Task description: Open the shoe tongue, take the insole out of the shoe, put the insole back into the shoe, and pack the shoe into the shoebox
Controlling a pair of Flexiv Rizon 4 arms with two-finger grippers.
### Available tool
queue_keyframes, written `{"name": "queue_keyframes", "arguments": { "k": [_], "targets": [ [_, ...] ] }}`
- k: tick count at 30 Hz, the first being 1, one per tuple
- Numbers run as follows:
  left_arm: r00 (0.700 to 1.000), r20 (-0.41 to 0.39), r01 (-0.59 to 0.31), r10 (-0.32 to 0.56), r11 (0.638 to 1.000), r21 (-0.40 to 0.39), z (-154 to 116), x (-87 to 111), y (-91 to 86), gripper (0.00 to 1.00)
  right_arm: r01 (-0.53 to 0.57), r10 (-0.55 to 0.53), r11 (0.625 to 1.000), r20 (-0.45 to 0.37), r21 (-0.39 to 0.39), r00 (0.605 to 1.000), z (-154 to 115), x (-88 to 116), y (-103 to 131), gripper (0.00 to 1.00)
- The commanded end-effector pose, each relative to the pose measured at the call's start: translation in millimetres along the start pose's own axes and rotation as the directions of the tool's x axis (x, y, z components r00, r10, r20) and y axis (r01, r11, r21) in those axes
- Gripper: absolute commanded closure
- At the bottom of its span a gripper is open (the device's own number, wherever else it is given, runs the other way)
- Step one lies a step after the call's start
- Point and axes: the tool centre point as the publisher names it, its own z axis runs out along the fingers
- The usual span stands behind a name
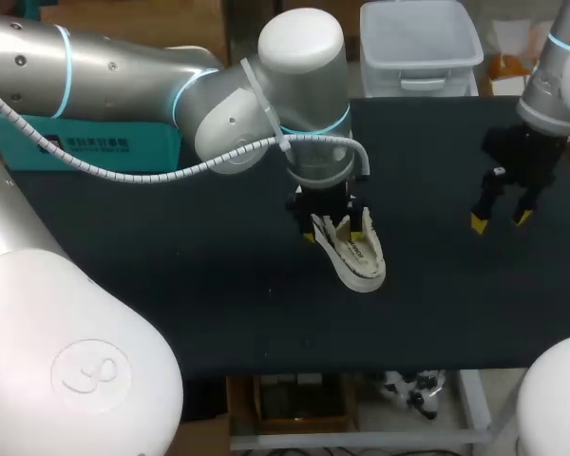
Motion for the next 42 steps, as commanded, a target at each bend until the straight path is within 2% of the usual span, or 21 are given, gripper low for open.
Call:
{"name": "queue_keyframes", "arguments": {
  "k": [1, 2, 4, 8, 14, 18, 20, 21, 22, 31, 36, 42],
  "targets": [
    [0.999, 0.030, 0.017, -0.018, 1.000, 0.024, 1.2, 7.0, -3.3, 0.27, 0.034, -0.034, 0.999, 0.009, 0.009, 0.999, -0.4, -5.3, -2.5, 0.00],
    [0.999, 0.037, 0.022, -0.023, 0.999, 0.030, 1.1, 7.8, -4.1, 0.25, 0.036, -0.036, 0.999, 0.012, 0.006, 0.999, -1.2, -6.9, -3.9, 0.00],
    [0.998, 0.045, 0.031, -0.032, 0.999, 0.036, 1.5, 10.2, -5.2, 0.32, 0.063, -0.063, 0.998, 0.029, -0.004, 0.998, -3.1, -10.4, -7.6, 0.00],
    [0.997, 0.051, 0.055, -0.057, 0.998, 0.039, 3.7, 12.8, -9.1, 0.34, 0.093, -0.093, 0.996, 0.052, -0.004, 0.994, -4.1, -16.1, -14.6, 0.00],
    [0.994, 0.056, 0.095, -0.097, 0.995, 0.041, 8.1, 10.6, -12.4, 0.60, 0.128, -0.129, 0.992, 0.076, 0.019, 0.989, -2.4, -22.4, -15.9, 0.00],
    [0.991, 0.063, 0.115, -0.117, 0.993, 0.041, 9.6, 4.5, -10.7, 0.60, 0.136, -0.138, 0.990, 0.081, 0.032, 0.987, -2.5, -26.2, -15.5, 0.00],
    [0.989, 0.068, 0.128, -0.130, 0.991, 0.042, 10.9, 2.0, -11.1, 0.64, 0.139, -0.142, 0.990, 0.083, 0.039, 0.986, -2.5, -27.8, -14.3, 0.00],
    [0.988, 0.070, 0.133, -0.136, 0.990, 0.042, 11.8, 1.3, -11.0, 0.77, 0.142, -0.145, 0.989, 0.086, 0.043, 0.986, -2.5, -28.3, -14.1, 0.00],
    [0.988, 0.070, 0.138, -0.140, 0.990, 0.044, 12.3, 0.4, -11.4, 1.00, 0.150, -0.154, 0.988, 0.090, 0.046, 0.984, -2.5, -28.7, -13.9, 0.00],
    [0.988, 0.049, 0.145, -0.148, 0.988, 0.063, 4.7, -8.9, -11.9, 1.00, 0.234, -0.239, 0.971, 0.138, 0.054, 0.961, -4.1, -30.8, -18.4, 0.00],
    [0.998, -0.026, 0.062, -0.060, 0.996, 0.070, -4.4, -16.1, -13.1, 1.00, 0.309, -0.315, 0.949, 0.168, 0.062, 0.934, -3.3, -30.9, -21.9, 0.00],
    [0.999, -0.048, -0.012, 0.017, 0.996, 0.086, -15.6, -22.9, -11.4, 1.00, 0.348, -0.351, 0.936, 0.185, 0.052, 0.918, -3.2, -23.6, -21.7, 0.00]
  ]
}}
